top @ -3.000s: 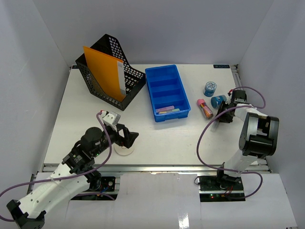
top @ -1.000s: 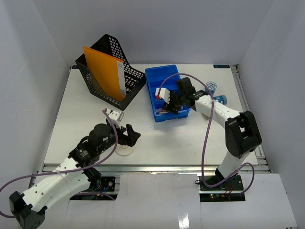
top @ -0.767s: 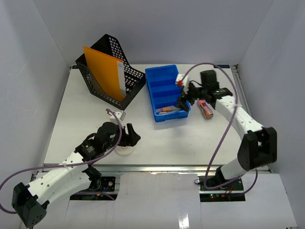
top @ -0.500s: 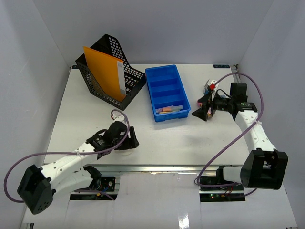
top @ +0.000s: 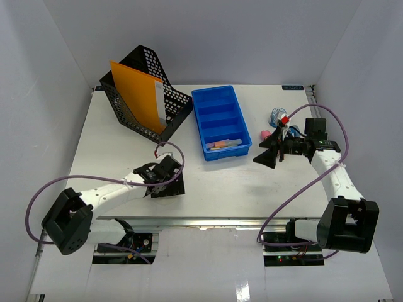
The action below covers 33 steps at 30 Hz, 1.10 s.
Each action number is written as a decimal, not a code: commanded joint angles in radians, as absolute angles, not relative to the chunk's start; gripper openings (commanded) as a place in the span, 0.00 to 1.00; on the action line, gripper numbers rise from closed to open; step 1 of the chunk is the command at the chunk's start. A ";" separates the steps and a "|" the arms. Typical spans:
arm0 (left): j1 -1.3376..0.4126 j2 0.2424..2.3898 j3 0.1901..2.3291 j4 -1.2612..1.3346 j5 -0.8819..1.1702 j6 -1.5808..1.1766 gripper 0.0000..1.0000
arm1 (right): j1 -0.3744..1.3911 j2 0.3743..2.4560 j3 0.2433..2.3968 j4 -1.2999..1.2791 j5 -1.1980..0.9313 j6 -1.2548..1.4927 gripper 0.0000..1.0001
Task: Organize the desk
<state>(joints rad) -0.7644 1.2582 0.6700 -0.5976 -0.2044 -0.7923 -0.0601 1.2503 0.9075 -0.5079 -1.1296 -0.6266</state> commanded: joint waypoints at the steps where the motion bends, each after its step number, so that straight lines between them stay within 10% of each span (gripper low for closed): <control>1: -0.779 1.329 0.735 -0.606 -0.266 -0.773 0.87 | -0.074 1.218 0.905 -0.520 -1.163 -0.621 0.90; 20: -0.844 1.511 0.809 -0.615 -0.351 -0.755 0.71 | -0.122 1.210 0.902 -0.531 -1.196 -0.620 0.90; 33: -0.880 1.566 0.826 -0.596 -0.370 -0.754 0.39 | -0.142 1.208 0.898 -0.531 -1.210 -0.617 0.90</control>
<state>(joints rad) -0.8728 1.5399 0.8308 -0.5737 -0.3561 -0.7629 -0.1316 1.2293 0.9012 -0.5250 -1.1749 -0.6264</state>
